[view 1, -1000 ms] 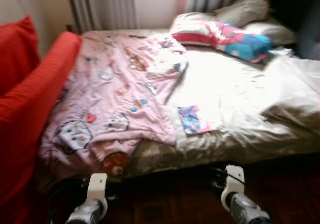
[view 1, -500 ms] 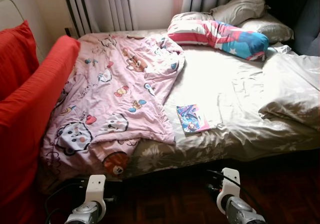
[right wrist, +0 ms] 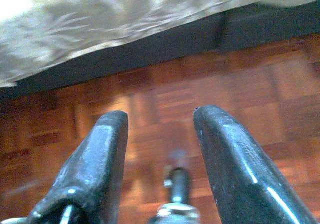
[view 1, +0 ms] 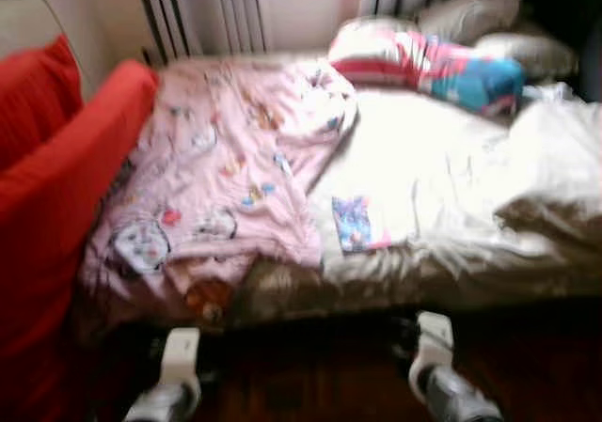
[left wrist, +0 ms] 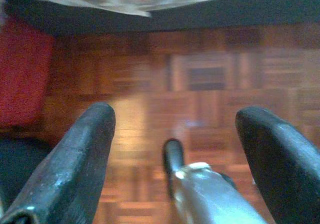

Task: Clean up the room

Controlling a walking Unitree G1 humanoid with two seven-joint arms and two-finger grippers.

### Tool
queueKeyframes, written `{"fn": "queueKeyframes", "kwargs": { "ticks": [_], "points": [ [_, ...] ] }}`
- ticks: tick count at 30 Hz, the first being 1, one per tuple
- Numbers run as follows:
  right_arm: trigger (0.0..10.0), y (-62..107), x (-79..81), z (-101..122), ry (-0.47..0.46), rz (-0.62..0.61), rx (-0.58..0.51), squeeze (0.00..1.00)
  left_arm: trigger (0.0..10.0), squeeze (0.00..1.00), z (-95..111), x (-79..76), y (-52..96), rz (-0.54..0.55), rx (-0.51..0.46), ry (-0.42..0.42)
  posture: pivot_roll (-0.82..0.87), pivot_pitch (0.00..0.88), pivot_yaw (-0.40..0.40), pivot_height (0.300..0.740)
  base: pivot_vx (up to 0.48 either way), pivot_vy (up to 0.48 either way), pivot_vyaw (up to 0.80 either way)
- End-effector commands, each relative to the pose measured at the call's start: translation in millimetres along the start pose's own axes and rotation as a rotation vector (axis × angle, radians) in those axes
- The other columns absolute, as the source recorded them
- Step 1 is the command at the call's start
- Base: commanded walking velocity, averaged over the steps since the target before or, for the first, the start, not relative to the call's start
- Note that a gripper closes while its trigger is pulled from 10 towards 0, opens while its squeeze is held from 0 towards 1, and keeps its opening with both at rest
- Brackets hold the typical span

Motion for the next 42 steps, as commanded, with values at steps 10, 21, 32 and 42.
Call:
{"fn": "queueKeyframes", "kwargs": {
  "ticks": [10,21,32,42],
  "points": [
    [10.0,-0.6,3.6,-0.8,0.003,0.006,0.002,0.0,10.0,0.0,-3.2,9.0,1.1,0.032,0.007,-0.001,0.05,0.009,0.006,0.74,0.0,-0.129,0.0],
    [10.0,-0.7,4.1,-0.1,-0.006,0.005,-0.001,0.0,10.0,0.0,-0.9,7.8,1.1,0.024,-0.012,0.034,0.06,0.022,0.006,0.74,0.0,0.0,0.0],
    [10.0,-0.7,4.1,0.3,0.018,0.011,0.006,0.0,10.0,0.0,-0.3,8.2,1.0,0.03,-0.015,0.036,0.07,0.032,0.004,0.74,0.0,0.0,0.0],
    [10.0,-0.7,4.4,1.3,0.035,0.014,0.003,0.0,10.0,0.0,-0.3,8.2,1.0,0.029,-0.013,0.036,0.07,0.029,0.002,0.74,0.171,0.0,0.19]
  ]
}}
Point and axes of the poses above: a point about 5 cm out from each wrist's last joint towards the gripper, its own y axis pointing back from the gripper into the wrist, its own z axis along the axis of the wrist's last joint, x = y × z, the point moved 5 cm from there along -y, pointing out of the wrist towards the gripper, and after that the axes turned 2 degrees about -y, right-handed, at the moved point
